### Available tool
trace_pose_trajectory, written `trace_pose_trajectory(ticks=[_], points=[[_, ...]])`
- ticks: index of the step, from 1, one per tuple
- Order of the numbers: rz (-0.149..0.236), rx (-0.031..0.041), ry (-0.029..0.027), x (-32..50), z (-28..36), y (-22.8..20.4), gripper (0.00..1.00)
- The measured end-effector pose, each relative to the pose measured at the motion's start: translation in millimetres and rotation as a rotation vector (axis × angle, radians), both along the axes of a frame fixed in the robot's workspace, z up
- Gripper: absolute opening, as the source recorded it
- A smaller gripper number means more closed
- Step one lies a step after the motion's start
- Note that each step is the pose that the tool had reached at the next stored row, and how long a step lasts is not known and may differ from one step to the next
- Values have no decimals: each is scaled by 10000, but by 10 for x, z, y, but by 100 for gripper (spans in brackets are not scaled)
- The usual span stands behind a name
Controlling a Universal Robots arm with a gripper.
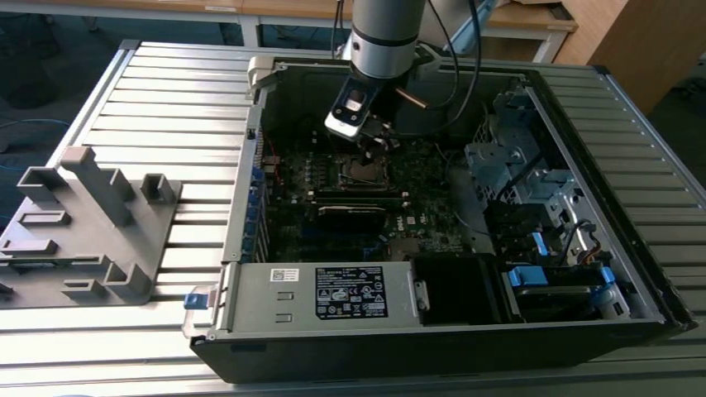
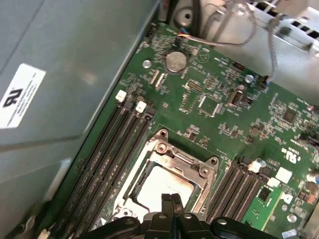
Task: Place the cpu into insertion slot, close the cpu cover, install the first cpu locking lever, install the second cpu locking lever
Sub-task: 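Close the cpu cover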
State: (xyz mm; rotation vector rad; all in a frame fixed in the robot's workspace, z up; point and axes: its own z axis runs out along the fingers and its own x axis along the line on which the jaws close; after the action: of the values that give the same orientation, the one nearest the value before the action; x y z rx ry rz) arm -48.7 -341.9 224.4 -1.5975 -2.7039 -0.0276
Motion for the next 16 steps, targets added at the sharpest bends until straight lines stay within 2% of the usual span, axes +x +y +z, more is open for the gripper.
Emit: trace_pose_trajectory(ticks=[2, 9, 15, 16], points=[[225, 0, 0, 0, 0, 0, 11], [325, 0, 0, 0, -1, 0, 11], [1170, 0, 0, 0, -2, 0, 11], [1216, 0, 0, 0, -2, 0, 11]])
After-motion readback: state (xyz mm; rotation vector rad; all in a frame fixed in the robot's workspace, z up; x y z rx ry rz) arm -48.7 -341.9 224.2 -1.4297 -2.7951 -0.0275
